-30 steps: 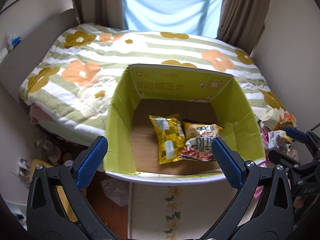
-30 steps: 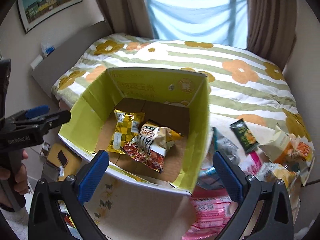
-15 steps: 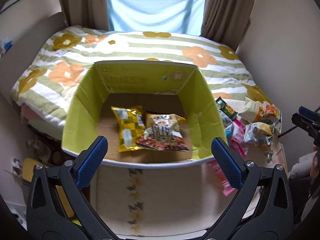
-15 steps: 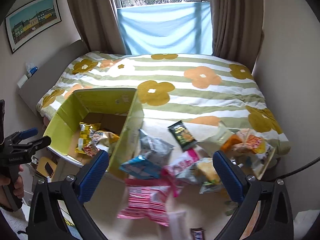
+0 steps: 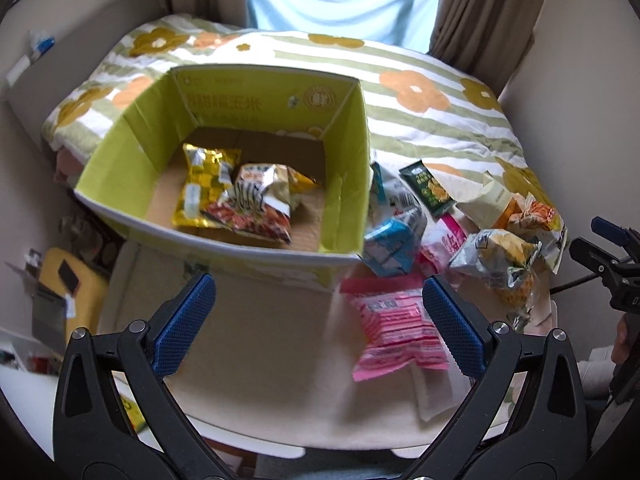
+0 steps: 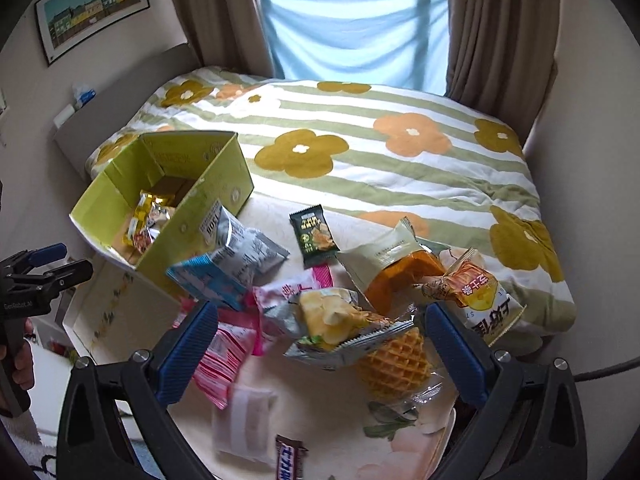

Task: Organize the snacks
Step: 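Withdraw both grippers from the box back toward the snack pile, then grasp the pink striped candy bag with the left gripper while the right grasps the potato chip bag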

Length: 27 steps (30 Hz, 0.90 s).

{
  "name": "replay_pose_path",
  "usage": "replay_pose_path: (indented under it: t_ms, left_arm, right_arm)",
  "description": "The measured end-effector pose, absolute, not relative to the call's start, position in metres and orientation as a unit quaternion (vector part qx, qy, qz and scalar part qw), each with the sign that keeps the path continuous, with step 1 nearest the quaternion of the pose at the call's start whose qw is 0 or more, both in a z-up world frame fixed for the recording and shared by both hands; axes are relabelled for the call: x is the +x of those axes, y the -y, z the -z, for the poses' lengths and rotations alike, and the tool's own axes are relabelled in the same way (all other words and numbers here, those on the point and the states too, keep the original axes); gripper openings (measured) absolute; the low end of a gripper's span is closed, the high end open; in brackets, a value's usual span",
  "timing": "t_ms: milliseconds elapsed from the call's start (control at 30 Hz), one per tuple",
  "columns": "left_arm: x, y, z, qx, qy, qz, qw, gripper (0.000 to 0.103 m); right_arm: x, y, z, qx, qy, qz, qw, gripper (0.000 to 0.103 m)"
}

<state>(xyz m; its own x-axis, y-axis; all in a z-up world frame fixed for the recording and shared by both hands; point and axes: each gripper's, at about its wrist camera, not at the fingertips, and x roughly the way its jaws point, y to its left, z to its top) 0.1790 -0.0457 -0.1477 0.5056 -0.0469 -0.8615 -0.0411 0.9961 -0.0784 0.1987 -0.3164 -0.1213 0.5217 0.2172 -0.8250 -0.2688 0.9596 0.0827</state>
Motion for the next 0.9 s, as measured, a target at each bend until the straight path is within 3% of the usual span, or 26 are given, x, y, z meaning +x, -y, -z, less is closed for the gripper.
replay_pose_path:
  t_ms: [900]
  left_arm:
    - [0.204, 0.147, 0.285, -0.031, -0.608, 0.003, 0.793, 0.103]
  right_arm:
    - [0.251, 0.305, 0.219, -0.105, -0.557, -0.180, 0.804, 0.103]
